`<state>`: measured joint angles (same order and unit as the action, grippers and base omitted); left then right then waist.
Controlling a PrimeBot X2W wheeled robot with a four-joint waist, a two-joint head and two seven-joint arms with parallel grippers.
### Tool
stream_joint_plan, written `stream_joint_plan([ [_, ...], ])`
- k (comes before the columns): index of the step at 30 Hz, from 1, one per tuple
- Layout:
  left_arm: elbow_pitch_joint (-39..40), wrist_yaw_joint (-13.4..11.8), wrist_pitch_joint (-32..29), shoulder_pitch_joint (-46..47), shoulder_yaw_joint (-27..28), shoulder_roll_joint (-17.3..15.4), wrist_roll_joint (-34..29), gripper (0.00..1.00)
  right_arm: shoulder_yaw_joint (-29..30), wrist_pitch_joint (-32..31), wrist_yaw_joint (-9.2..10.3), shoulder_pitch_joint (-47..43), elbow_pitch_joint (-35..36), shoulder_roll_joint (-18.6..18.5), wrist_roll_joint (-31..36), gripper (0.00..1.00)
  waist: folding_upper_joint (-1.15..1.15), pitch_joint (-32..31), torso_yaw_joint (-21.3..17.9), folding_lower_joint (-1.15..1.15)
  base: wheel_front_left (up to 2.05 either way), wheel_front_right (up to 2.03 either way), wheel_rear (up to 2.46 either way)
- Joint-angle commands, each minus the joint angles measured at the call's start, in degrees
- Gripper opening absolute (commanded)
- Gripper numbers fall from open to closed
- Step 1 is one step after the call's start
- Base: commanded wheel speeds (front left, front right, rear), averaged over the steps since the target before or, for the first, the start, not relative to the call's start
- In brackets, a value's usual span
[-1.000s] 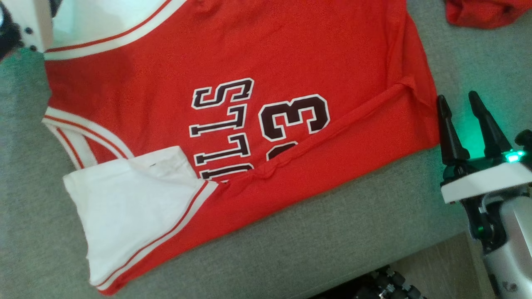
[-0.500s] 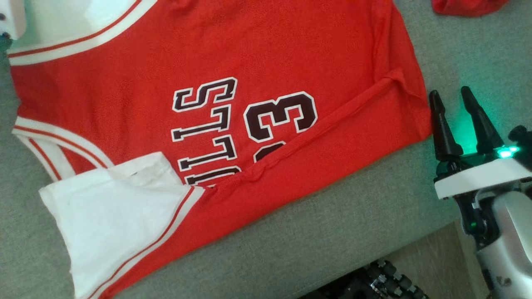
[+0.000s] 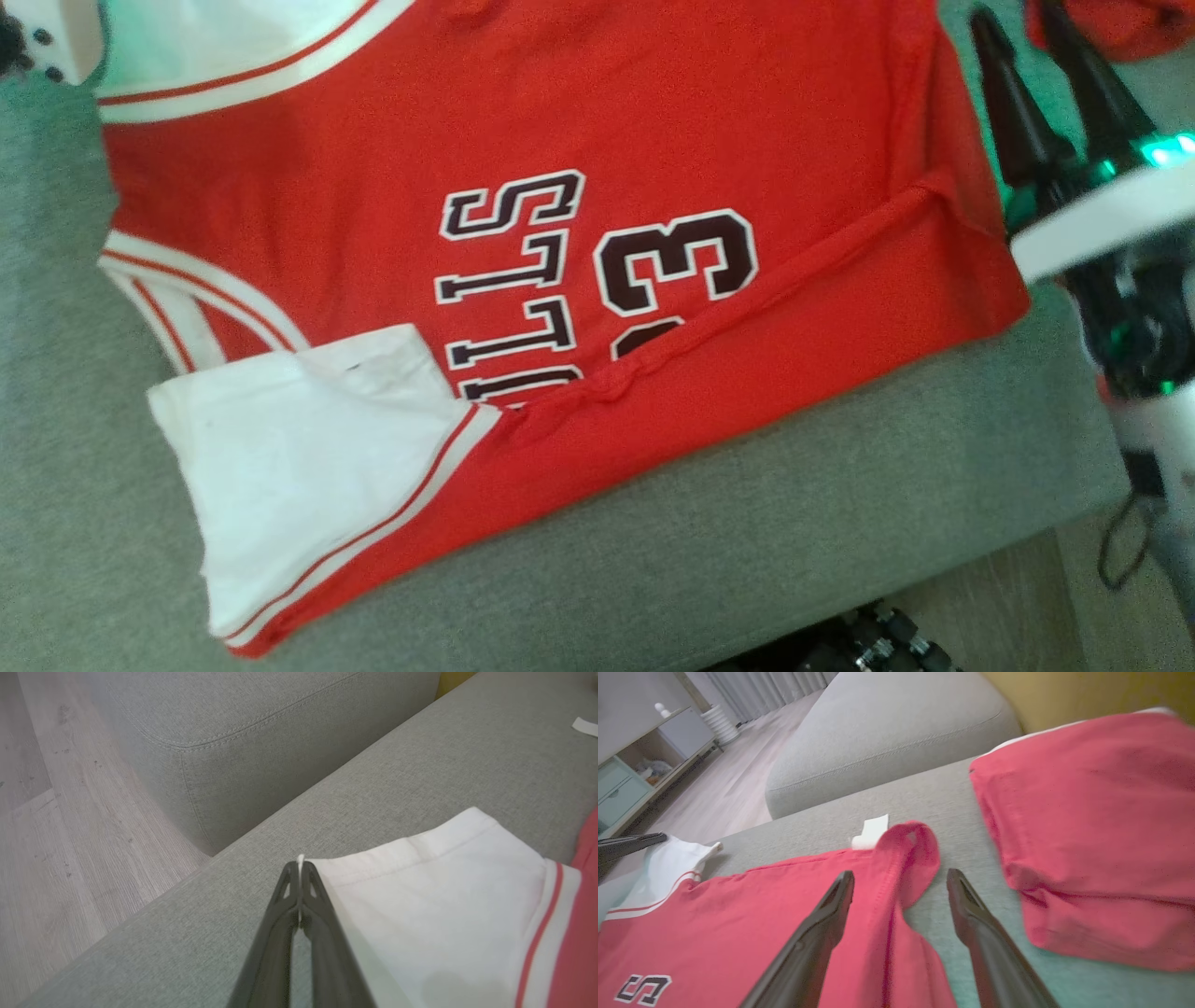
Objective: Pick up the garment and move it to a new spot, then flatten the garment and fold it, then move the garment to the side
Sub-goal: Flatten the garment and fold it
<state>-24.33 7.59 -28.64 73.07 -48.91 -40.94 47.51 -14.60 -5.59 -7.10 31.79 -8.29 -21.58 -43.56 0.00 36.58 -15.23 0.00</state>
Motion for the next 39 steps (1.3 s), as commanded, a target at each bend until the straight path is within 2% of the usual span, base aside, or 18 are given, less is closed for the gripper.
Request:
stream_joint_plan([
  [1, 1.6, -0.1, 0.9, 3.4, 1.4, -2.5, 0.5, 0.0, -1.3, -2.9, -0.39, 1.0, 0.6, -1.1, -1.9, 1.0, 0.0, -0.1, 0.9, 0.0, 0.0, 0.0, 0.0],
  [8, 1.4, -0.1, 3.2, 5.8, -1.5, -2.1, 2.0, 0.0, -2.4, -8.0, -0.39, 9.5, -7.2, 1.7, -3.8, 1.0, 0.0, 0.4, 2.6, 0.0, 0.0, 0.0, 0.0],
  [15, 0.4, -0.1, 5.4, 8.3, -4.6, -1.8, 3.4, 0.0, -2.4, -7.4, -0.39, 16.7, -16.3, 3.4, -2.9, 1.0, 0.0, 1.2, 3.9, 0.0, 0.0, 0.0, 0.0],
  [17, 0.0, -0.1, 6.0, 8.8, -5.4, -1.8, 3.8, 0.0, -2.1, -6.9, -0.39, 18.2, -18.3, 3.7, -2.6, 0.7, 0.0, 1.3, 4.3, 0.0, 0.0, 0.0, 0.0],
  [18, -0.2, -0.1, 6.3, 9.1, -5.8, -1.8, 3.9, 0.0, -1.9, -6.7, -0.39, 18.9, -19.2, 3.7, -2.4, 0.46, 0.0, 1.3, 4.4, 0.0, 0.0, 0.0, 0.0],
  [19, -0.4, -0.1, 6.7, 9.4, -6.2, -1.9, 4.0, 0.0, -1.7, -6.5, -0.39, 19.5, -20.0, 3.8, -2.3, 0.33, 0.0, 1.3, 4.5, 0.0, 0.0, 0.0, 0.0],
  [21, -0.8, -0.1, 7.4, 9.8, -6.9, -2.0, 4.2, 0.0, -1.3, -6.1, -0.39, 20.5, -21.3, 3.7, -2.0, 0.0, 0.0, 1.3, 4.8, 0.0, 0.0, 0.0, 0.0],
  [26, -1.9, -0.1, 11.0, 11.3, -8.1, -2.3, 3.9, 0.0, -1.2, -6.1, -0.39, 22.1, -21.2, 3.5, -3.6, 0.0, 0.0, 1.3, 5.3, 0.0, 0.0, 0.0, 0.0],
  [30, -3.7, -0.1, 16.8, 13.3, -7.3, -1.9, 2.7, 0.0, -0.9, -5.2, -0.39, 23.2, -19.0, 2.1, -6.1, 0.0, 0.0, 1.4, 6.0, 0.0, 0.0, 0.0, 0.0],
  [31, -4.4, -0.1, 20.3, 14.4, -6.6, -1.4, 2.0, 0.0, -0.5, -5.1, -0.39, 23.6, -17.8, 1.1, -7.8, 0.0, 0.0, 1.5, 6.6, 0.0, 0.0, 0.0, 0.0],
  [34, -4.8, -0.1, 25.3, 16.0, -5.6, -0.6, 1.9, 0.0, 0.6, -5.1, -0.39, 23.7, -15.6, -1.2, -10.3, 0.0, 0.0, 1.5, 7.8, 0.0, 0.0, 0.0, 0.0],
  [39, -1.7, -0.1, 30.0, 15.0, -6.3, -1.6, 5.2, 0.0, 1.0, -6.7, -0.39, 20.2, -11.2, -5.7, -13.1, 0.0, 0.0, 0.6, 10.1, 0.0, 0.0, 0.0, 0.0],
])
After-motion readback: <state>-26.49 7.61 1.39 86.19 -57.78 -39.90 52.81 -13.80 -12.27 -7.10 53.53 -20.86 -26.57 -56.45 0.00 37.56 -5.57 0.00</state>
